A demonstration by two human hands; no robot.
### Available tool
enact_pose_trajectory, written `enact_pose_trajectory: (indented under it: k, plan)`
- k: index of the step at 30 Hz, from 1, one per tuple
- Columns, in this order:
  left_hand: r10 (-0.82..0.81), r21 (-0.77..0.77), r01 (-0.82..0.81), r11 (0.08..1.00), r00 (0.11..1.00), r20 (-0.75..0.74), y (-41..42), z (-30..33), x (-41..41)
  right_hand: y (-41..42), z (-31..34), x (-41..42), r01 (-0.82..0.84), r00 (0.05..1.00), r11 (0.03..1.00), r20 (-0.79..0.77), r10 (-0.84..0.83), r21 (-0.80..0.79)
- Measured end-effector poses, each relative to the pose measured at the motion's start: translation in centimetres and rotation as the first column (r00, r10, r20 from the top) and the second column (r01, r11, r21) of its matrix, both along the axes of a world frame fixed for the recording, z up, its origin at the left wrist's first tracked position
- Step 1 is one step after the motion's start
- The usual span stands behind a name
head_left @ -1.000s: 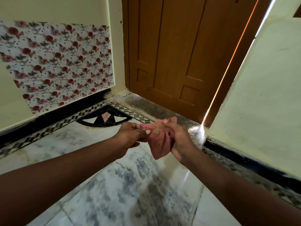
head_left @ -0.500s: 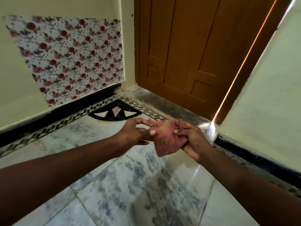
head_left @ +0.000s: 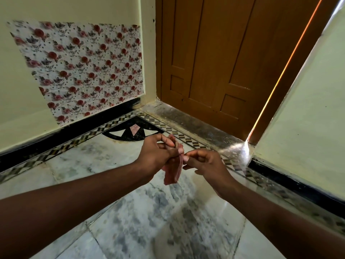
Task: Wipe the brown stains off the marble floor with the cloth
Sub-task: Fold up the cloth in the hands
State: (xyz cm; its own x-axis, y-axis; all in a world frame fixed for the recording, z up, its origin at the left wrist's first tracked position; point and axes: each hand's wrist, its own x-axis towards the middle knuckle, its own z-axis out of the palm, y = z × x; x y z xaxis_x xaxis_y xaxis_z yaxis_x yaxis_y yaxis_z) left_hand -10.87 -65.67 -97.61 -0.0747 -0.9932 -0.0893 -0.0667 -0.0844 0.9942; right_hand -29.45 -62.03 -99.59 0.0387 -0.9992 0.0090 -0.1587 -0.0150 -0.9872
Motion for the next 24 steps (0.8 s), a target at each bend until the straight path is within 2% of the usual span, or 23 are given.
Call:
enact_pose_trajectory:
  k: [2, 6, 12, 14, 16, 18, 21, 23, 24]
  plan:
    - [-0.013, -0.01, 0.012, 1.0, 0.999, -0.035, 0.0, 0.0, 0.0, 0.2, 0.1, 0.6, -0.025, 1.0, 0.999, 0.003, 0.025, 0.026]
    - [-0.011, 0.008, 0.012, 1.0, 0.994, -0.109, 0.0, 0.2, 0.0, -0.3, 0.0, 0.7, 0.056, 0.996, 0.996, 0.062, -0.06, 0.063]
    - [0.026, -0.001, -0.026, 1.0, 0.992, -0.12, -0.4, 0.0, 0.5, -0.7, 0.0, 0.2, 0.184, 0.974, 0.968, 0.099, -0.203, 0.173]
    - [0.008, -0.051, -0.009, 0.999, 1.0, -0.003, -0.5, -0.2, 0.8, -1.1, 0.2, -0.1, 0.257, 0.953, 0.942, 0.106, -0.284, 0.216]
    - [-0.009, -0.069, 0.023, 0.997, 0.982, 0.187, -0.7, -0.8, 1.3, -1.7, 0.5, -0.5, 0.336, 0.929, 0.917, 0.085, -0.36, 0.213]
    - [-0.076, -0.006, 0.084, 0.996, 0.929, 0.363, -0.9, -1.3, 2.0, -2.3, 0.8, -0.9, 0.412, 0.899, 0.894, 0.08, -0.43, 0.173]
    - [-0.278, 0.118, 0.254, 0.96, 0.817, 0.505, -0.6, -1.7, 2.8, -3.0, 1.3, -1.0, 0.433, 0.894, 0.898, 0.094, -0.439, 0.078]
    - [-0.307, 0.144, 0.276, 0.95, 0.76, 0.573, 0.2, -1.4, 2.6, -3.5, 1.3, -0.6, 0.405, 0.906, 0.908, 0.084, -0.414, 0.103]
    - [-0.271, 0.112, 0.257, 0.96, 0.74, 0.616, 0.5, -1.1, 2.2, -4.0, 1.5, -0.3, 0.393, 0.91, 0.908, 0.078, -0.406, 0.142]
